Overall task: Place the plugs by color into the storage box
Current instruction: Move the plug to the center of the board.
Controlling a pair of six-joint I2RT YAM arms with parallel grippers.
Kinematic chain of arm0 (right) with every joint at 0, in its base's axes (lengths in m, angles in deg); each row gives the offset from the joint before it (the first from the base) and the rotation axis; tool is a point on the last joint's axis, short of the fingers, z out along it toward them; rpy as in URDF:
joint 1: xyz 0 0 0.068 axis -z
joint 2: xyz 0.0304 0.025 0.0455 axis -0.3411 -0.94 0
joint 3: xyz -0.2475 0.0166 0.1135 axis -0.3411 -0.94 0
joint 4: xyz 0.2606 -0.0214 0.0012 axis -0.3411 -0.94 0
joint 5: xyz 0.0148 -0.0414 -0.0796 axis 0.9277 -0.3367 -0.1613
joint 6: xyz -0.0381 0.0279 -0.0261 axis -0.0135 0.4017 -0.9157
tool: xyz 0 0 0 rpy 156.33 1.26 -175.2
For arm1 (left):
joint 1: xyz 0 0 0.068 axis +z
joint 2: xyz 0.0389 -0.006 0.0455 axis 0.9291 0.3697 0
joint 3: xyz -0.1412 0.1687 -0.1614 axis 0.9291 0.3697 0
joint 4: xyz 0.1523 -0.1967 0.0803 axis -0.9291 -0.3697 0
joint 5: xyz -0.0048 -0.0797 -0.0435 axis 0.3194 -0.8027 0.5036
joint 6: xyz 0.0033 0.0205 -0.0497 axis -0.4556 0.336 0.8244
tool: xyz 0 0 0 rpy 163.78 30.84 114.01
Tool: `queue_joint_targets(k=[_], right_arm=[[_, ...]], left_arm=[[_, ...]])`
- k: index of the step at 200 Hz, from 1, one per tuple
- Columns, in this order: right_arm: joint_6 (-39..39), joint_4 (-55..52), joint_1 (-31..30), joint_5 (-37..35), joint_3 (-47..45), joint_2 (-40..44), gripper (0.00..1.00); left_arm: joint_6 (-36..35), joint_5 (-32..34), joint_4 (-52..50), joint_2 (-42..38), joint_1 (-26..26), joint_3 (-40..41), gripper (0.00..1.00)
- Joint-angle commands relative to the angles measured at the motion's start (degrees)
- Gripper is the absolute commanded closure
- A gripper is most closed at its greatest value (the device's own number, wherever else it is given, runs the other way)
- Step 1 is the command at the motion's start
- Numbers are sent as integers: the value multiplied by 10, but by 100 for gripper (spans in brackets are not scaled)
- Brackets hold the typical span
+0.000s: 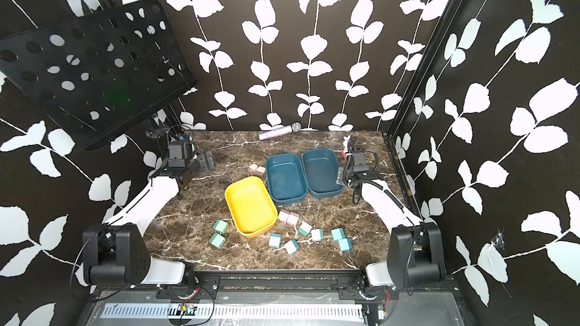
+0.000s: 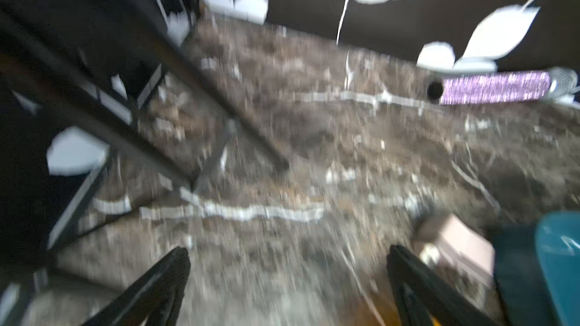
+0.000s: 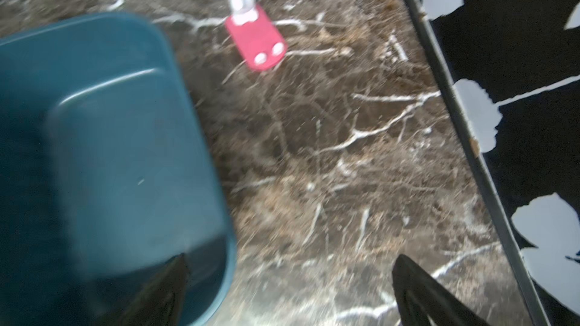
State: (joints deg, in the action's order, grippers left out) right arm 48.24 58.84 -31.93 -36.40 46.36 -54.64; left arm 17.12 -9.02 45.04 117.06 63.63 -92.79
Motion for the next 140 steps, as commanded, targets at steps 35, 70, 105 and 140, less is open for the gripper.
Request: queue_joint_targets(k=[35,70,105,140], right_arm=[[82,-230,-87,97,38,31,2],[87,-329,-101,113,38,52,4],[89,-395,-101,172,10,58,8],[119,-368,-101,212,-68,101,20]], left_arm=[[245,-28,-265,-94,-76,53,1],[303,-44,-252,-115,-111,95,1],[289,-62,-257,-81,-128,71,1],[278,-79,-252,-51,-135,47,1]])
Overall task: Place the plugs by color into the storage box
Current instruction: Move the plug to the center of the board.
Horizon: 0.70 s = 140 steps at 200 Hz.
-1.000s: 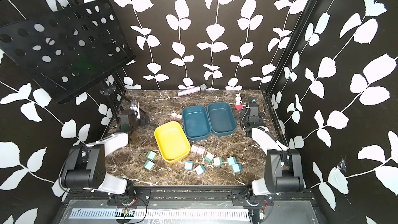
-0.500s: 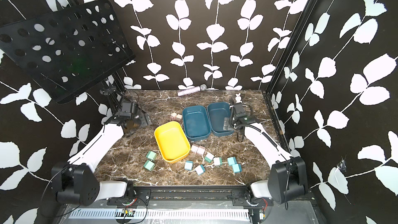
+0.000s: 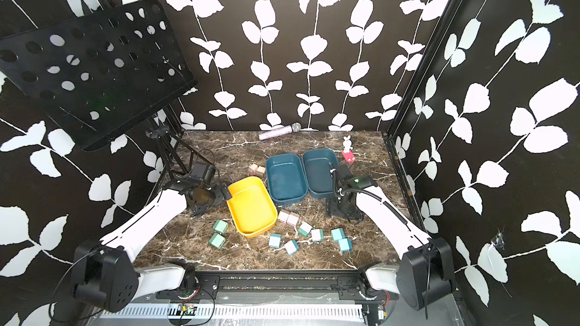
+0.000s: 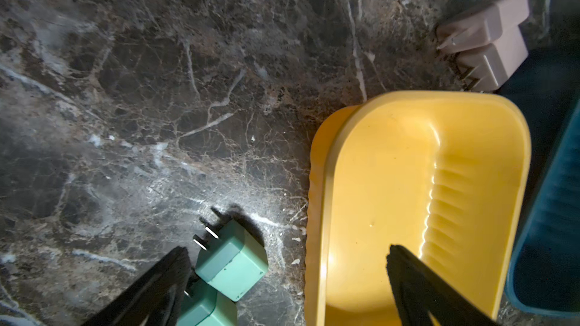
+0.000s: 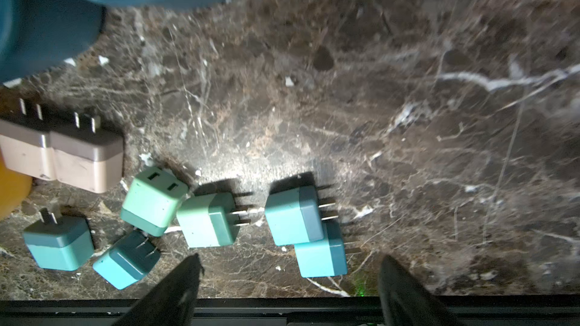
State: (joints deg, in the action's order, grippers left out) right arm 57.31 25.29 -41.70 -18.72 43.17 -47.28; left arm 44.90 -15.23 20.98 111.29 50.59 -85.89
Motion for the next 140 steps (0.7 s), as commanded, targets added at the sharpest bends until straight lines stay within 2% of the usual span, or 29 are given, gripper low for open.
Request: queue_joint_targets(k=[1,49,84,140], right_arm=[[28,-32,-3,35,-37,29,21],[42,-23,-3,77,-81,41,30],[54,-26,-3,88,-118,18,30],[89,-27,-3,89,-166,40,30]], left_arm=[[1,-17,-10,7,-5,-21,1],[-13,-31,-4,34,-8,-35,1],[-19,-44,2,56,-8,-47,1],[-17,-48,13,74,-8,-53,1]])
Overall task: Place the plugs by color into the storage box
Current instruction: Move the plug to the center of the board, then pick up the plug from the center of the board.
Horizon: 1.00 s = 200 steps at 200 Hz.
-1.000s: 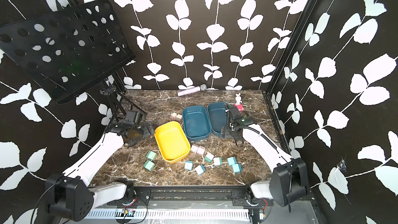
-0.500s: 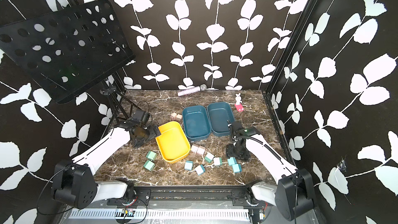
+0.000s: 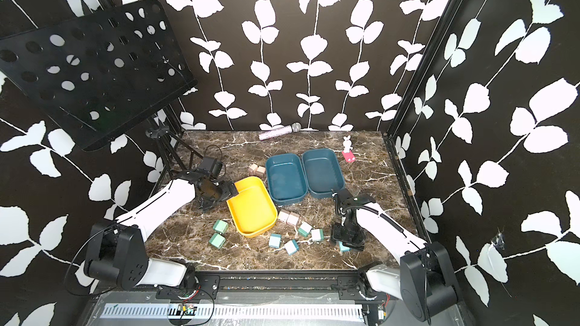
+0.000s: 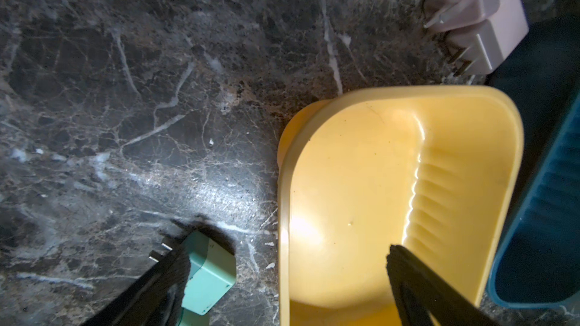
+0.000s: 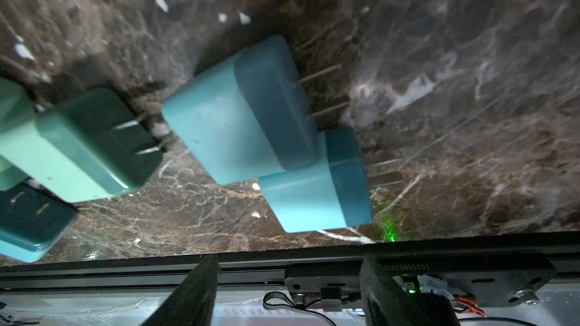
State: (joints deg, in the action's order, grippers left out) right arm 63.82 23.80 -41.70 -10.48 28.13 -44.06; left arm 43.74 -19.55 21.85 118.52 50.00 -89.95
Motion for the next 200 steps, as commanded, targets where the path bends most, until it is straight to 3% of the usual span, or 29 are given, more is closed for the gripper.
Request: queue_joint_targets(k=[1,55,105,157,200], right_arm=[[24,-11,-3,8,-17,6,30],[6,42,4,11,-32,-38,40],[-68,77,47,28,18,-109,46],[-161,50,49,19,157,-201,39],[-123,52,50,-5,155,-195,34]], left_arm=[[-6,-5,4,1,-2,-12,1],[4,-6,14,3,-2,-9,1],[21,-7,25,-1,-3,0,1],[39,-6,36,-4,-2,12,1],[40,1,34,-9,-2,11,1]])
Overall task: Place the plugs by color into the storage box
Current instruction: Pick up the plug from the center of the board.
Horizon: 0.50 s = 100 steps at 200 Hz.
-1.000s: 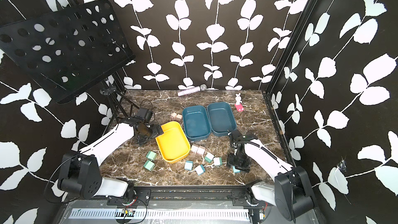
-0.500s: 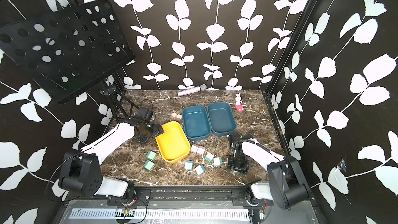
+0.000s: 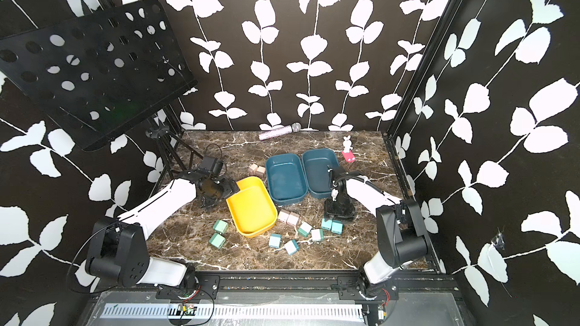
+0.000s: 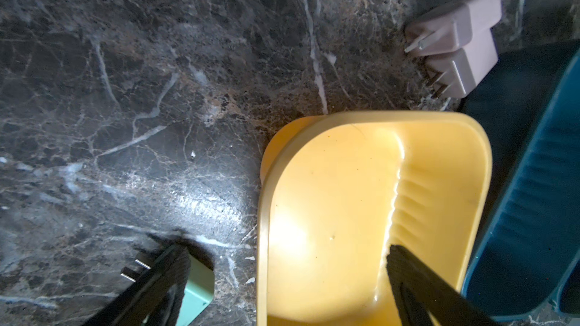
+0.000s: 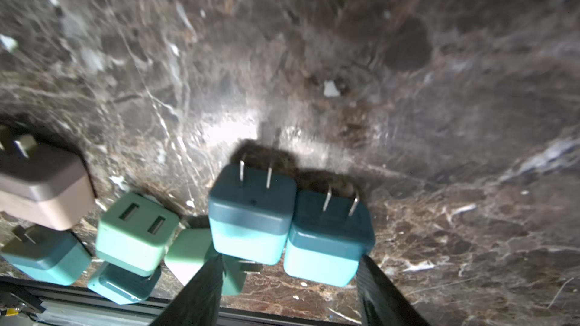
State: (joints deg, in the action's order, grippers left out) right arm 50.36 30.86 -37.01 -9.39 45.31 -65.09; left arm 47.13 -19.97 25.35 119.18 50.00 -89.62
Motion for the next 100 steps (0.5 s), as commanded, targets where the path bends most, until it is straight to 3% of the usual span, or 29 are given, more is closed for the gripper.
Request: queue_joint_targets(k=[1,61,100], right_arm=[[13,-17,3,-17,-19,15,34],[47,31,13,-28,-73,17,44],[36,42,55,-27,-82,23,50]], left_arm=[[6,5,-1,-16,-2,7,1],[8,5,-2,-19,-2,15,1],[5,2,-3,-12,-3,5,1]])
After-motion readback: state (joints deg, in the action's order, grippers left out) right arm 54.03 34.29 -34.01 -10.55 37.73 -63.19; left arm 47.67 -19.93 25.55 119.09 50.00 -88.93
